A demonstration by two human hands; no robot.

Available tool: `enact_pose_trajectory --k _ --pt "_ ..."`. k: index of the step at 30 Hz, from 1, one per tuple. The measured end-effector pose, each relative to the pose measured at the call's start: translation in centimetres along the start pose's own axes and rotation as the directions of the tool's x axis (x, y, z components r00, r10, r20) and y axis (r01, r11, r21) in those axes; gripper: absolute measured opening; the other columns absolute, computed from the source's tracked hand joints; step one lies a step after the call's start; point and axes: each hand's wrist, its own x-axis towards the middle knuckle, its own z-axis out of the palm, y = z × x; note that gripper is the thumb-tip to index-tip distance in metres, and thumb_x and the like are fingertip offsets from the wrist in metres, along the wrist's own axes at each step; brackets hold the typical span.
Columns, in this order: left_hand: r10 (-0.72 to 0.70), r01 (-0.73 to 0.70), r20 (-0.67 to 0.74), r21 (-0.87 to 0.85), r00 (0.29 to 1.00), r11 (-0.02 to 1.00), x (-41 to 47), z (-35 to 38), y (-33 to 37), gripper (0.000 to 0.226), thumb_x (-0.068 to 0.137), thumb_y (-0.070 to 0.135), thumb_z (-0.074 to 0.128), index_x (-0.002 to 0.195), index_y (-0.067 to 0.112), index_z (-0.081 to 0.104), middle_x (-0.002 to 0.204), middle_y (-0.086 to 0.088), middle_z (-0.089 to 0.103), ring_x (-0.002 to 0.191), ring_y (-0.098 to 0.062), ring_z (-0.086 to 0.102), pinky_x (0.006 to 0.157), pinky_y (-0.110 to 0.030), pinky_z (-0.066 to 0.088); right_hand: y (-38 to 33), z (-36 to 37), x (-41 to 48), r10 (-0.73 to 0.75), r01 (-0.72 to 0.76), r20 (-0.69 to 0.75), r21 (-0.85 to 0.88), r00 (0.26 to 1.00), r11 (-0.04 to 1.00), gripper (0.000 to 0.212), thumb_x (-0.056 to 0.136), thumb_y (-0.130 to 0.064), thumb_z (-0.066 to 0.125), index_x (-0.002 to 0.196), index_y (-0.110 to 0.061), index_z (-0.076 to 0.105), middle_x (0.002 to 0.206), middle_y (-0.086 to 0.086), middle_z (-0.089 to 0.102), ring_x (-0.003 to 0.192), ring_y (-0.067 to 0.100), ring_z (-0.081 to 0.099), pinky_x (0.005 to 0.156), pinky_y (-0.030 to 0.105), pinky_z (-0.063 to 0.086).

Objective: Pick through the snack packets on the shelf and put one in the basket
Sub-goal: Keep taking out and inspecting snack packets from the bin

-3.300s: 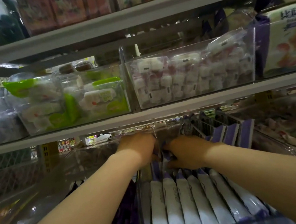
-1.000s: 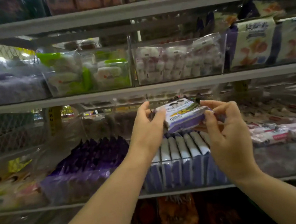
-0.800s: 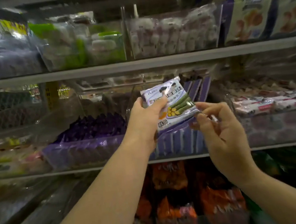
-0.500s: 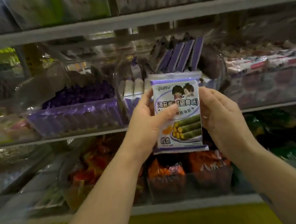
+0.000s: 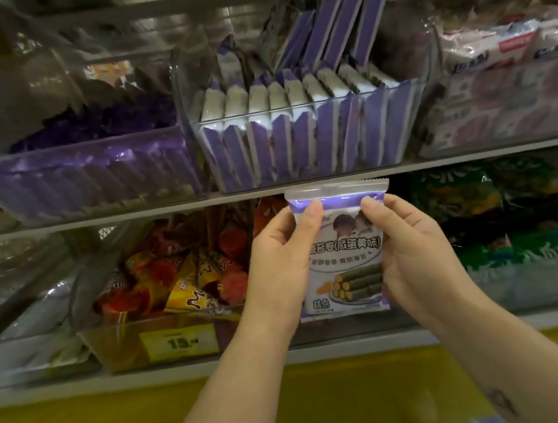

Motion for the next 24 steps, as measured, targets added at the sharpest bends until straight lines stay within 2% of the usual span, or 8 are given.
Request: enact_pose_trajectory --k 5,8,10,12,15,17,21,24 --pt "-0.073 0.073 0.003 -0.024 0.997 0.997 -0.3 -0.6 0.0 0.028 0.079 0.036 0.065 0.093 0.013 0.075 0.095 -0.017 0.075 0.087 -0.028 0.074 0.068 -0.033 0.059 0.0 -0.1 -0.4 0.005 -0.005 -0.016 -0.022 1.0 1.0 0.01 0.074 -0.023 0.065 0.08 -0.016 0.07 0.091 0.024 0.072 0.086 0.039 0.071 0.078 0.06 0.056" --pt "-0.093 0.093 0.011 -0.046 0.996 0.995 -0.5 -0.8 0.1 0.021 0.079 0.03 0.065 0.091 0.019 0.077 0.092 -0.013 0.076 0.082 -0.023 0.074 0.064 -0.028 0.057 0.1 -0.3 -0.6 0.016 -0.017 -0.013 -0.053 1.0 0.998 0.007 0.077 -0.019 0.065 0.079 -0.02 0.072 0.087 0.02 0.073 0.082 0.035 0.073 0.069 0.052 0.06" --pt "-0.111 0.111 -0.009 -0.052 0.994 0.992 -0.6 -1.0 0.1 0.019 0.078 0.03 0.066 0.089 0.019 0.077 0.088 -0.012 0.076 0.077 -0.022 0.074 0.057 -0.026 0.056 0.2 -0.5 -0.7 0.021 -0.022 -0.021 -0.094 1.0 0.995 0.01 0.078 -0.019 0.066 0.073 -0.024 0.073 0.078 0.013 0.074 0.074 0.028 0.074 0.059 0.041 0.059" --pt "-0.136 0.135 -0.021 -0.061 0.99 0.989 -0.7 -1.3 0.1 0.021 0.08 0.03 0.066 0.091 0.017 0.077 0.091 -0.015 0.076 0.08 -0.025 0.074 0.06 -0.029 0.057 0.1 -0.6 -0.6 0.03 -0.031 -0.013 -0.133 0.999 0.991 0.006 0.071 -0.027 0.069 0.068 -0.025 0.073 0.072 0.009 0.074 0.067 0.024 0.073 0.053 0.033 0.056" --pt "-0.174 0.171 -0.058 -0.062 0.983 0.983 -0.7 -1.5 0.2 0.031 0.079 0.037 0.066 0.094 0.012 0.076 0.096 -0.019 0.075 0.085 -0.028 0.074 0.069 -0.037 0.061 0.1 -0.7 -0.5 0.054 -0.049 0.022 -0.186 0.998 0.981 0.019 0.072 -0.037 0.068 0.059 -0.023 0.068 0.066 0.006 0.072 0.06 0.02 0.071 0.049 0.028 0.053" --pt "-0.193 0.188 -0.098 -0.057 0.976 0.98 -0.7 -1.6 0.2 0.039 0.078 0.042 0.064 0.095 0.008 0.075 0.095 -0.021 0.074 0.085 -0.03 0.073 0.073 -0.041 0.061 0.1 -0.7 -0.4 0.084 -0.078 0.03 -0.165 0.996 0.983 0.026 0.075 -0.041 0.065 0.061 -0.019 0.068 0.068 0.01 0.072 0.061 0.021 0.071 0.051 0.031 0.056" --pt "-0.212 0.209 -0.098 -0.049 0.972 0.977 -0.7 -1.6 0.2 0.038 0.082 0.044 0.06 0.094 0.012 0.076 0.094 -0.019 0.075 0.085 -0.028 0.074 0.074 -0.041 0.06 0.4 -0.8 -0.2 0.127 -0.123 0.016 -0.162 0.992 0.979 0.03 0.078 -0.041 0.063 0.068 -0.014 0.068 0.08 0.019 0.073 0.076 0.032 0.071 0.072 0.047 0.058" --pt "-0.197 0.188 -0.103 -0.086 0.975 0.978 -0.7 -1.5 0.4 0.034 0.083 0.041 0.058 0.088 0.015 0.078 0.092 -0.019 0.075 0.083 -0.027 0.074 0.067 -0.036 0.061 0.1 -1.0 0.0 0.189 -0.175 0.053 -0.205 0.981 0.963 0.034 0.077 -0.044 0.062 0.08 -0.012 0.073 0.092 0.018 0.075 0.085 0.032 0.071 0.076 0.045 0.057"
